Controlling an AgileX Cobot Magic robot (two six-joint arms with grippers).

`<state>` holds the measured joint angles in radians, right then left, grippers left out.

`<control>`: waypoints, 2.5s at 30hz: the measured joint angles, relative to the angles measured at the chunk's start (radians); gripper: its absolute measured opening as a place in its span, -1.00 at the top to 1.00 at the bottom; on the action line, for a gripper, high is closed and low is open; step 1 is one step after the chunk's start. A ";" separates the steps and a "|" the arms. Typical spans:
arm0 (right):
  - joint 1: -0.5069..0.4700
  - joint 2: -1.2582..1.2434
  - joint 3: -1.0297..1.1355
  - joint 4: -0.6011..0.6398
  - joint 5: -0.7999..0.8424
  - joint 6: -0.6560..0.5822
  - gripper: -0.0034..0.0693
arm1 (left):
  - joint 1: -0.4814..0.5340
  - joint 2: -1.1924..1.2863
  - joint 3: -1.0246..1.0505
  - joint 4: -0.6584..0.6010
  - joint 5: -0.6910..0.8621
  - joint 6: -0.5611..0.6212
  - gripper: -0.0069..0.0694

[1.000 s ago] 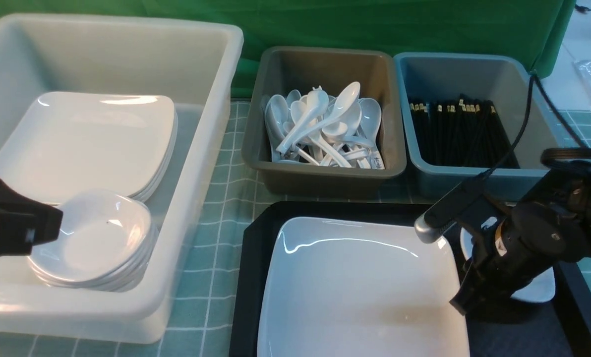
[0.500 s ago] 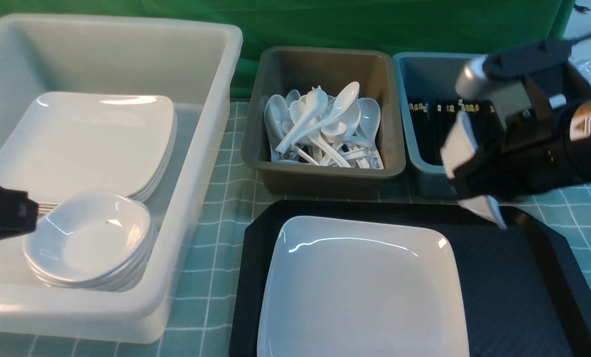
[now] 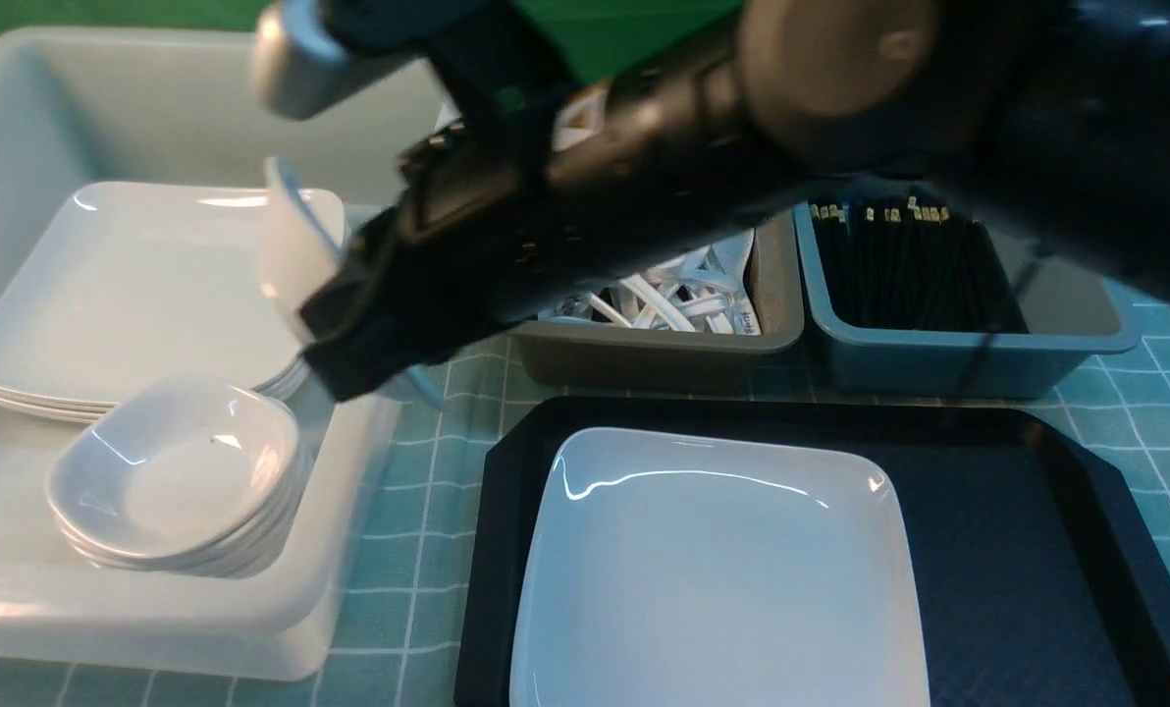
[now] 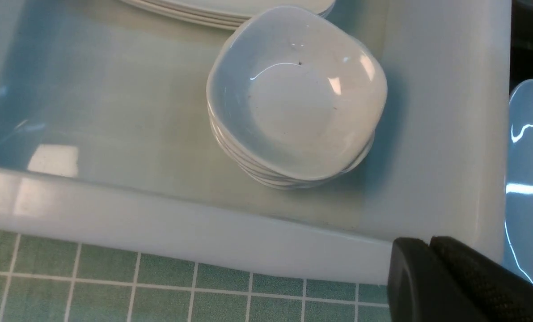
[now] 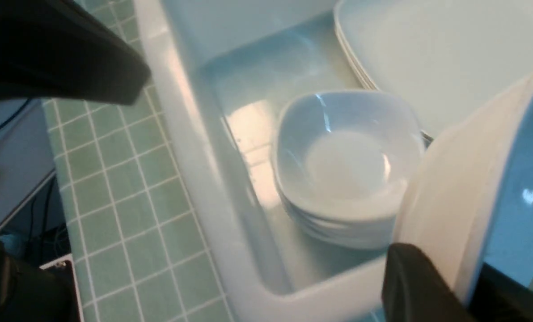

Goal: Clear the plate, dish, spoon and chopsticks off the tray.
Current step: Use the right arm to put the small plate into the large storage box on the left, then use the left arm to grab a plate from the dinner plate

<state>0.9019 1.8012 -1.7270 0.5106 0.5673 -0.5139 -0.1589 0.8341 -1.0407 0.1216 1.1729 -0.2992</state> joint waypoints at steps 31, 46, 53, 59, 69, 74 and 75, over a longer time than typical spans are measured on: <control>0.083 0.410 -0.343 -0.078 0.050 0.004 -0.18 | 0.000 -0.100 0.000 0.078 0.035 -0.017 0.79; -0.048 0.120 -0.383 -0.577 0.564 0.319 0.73 | 0.000 -0.097 0.000 0.017 0.029 0.076 0.79; -0.414 -0.172 -0.048 -0.659 0.563 0.442 0.84 | 0.000 -0.037 0.000 -0.187 -0.003 0.229 0.79; -0.634 -0.292 0.356 -0.438 0.521 0.411 0.77 | 0.000 0.021 0.000 -0.254 -0.005 0.316 0.79; -0.651 -0.313 1.009 -0.036 0.089 0.207 -0.28 | 0.000 0.169 0.000 -0.420 -0.017 0.476 0.79; -0.604 -0.314 1.066 -0.028 -0.031 0.238 -0.33 | 0.000 0.207 0.000 -0.440 -0.018 0.500 0.79; -0.593 -0.314 1.066 -0.027 -0.043 0.240 -0.33 | 0.000 0.209 0.000 -0.442 -0.018 0.500 0.79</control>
<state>0.3086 1.4867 -0.6614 0.4834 0.5242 -0.2735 -0.1589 1.0434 -1.0407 -0.3208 1.1546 0.2012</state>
